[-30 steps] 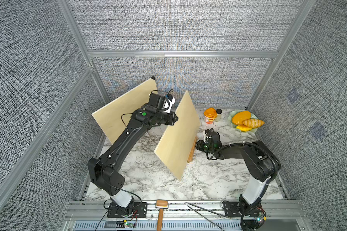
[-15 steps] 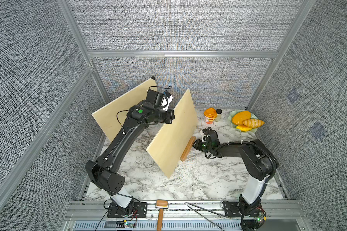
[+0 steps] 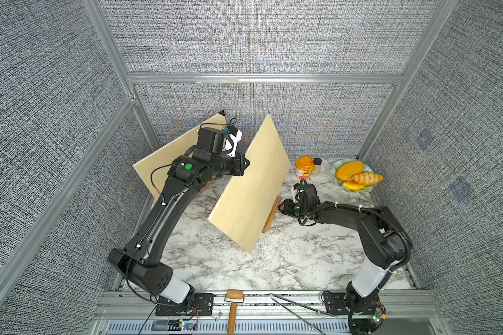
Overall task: Disassemble the easel
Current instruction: Pick up the drawing board from the easel, then place the drawing board at the corner of the board.
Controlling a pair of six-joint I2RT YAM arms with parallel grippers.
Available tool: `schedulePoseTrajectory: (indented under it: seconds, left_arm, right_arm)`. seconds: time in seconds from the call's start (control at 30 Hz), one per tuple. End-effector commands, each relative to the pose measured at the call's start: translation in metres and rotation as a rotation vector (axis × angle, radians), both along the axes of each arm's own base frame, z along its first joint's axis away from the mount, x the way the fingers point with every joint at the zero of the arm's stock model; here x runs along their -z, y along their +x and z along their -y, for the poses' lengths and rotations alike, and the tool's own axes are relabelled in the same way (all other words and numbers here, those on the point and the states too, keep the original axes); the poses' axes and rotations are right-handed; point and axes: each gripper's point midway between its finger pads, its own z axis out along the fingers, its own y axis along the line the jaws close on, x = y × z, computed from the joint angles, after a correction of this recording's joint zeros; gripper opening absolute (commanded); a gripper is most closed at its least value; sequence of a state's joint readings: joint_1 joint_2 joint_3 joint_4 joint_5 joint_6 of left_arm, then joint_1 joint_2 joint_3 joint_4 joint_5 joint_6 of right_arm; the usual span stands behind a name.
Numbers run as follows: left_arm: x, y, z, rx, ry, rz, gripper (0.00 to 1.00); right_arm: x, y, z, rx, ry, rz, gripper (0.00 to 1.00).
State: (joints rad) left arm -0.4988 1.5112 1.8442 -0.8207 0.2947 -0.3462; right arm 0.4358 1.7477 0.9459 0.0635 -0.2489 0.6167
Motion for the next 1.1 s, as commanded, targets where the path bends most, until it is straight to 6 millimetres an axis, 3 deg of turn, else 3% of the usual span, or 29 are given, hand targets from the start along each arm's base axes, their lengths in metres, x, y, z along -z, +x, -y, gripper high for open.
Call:
schedulePoseTrajectory:
  seconds: [0.0, 0.27, 0.43, 0.5, 0.6, 0.77, 1.07]
  left_arm:
    - [-0.063, 0.006, 0.004, -0.003, -0.177, 0.188, 0.00]
    - [-0.095, -0.008, -0.012, -0.040, -0.339, 0.283, 0.00]
    - [-0.105, -0.019, -0.018, -0.049, -0.437, 0.341, 0.00]
    - [-0.104, -0.021, -0.015, -0.025, -0.459, 0.344, 0.00]
    - [-0.097, -0.023, -0.001, 0.052, -0.478, 0.313, 0.00]
    - [-0.086, -0.024, 0.020, 0.175, -0.530, 0.280, 0.00]
    - [-0.038, -0.019, 0.074, 0.416, -0.490, 0.148, 0.00]
  right_arm:
    - [-0.011, -0.005, 0.013, -0.008, -0.075, -0.002, 0.58]
    - [-0.076, -0.011, 0.049, 0.048, -0.140, 0.116, 0.61]
    - [-0.119, -0.017, 0.074, 0.132, -0.001, 0.182, 0.62]
    - [-0.127, -0.022, 0.085, 0.165, 0.073, 0.193, 0.63]
    - [-0.146, -0.027, 0.097, 0.190, 0.194, 0.221, 0.65]
    - [-0.160, -0.039, 0.108, 0.184, 0.313, 0.213, 0.67]
    - [-0.205, -0.074, 0.162, 0.234, -0.086, 0.282, 0.69]
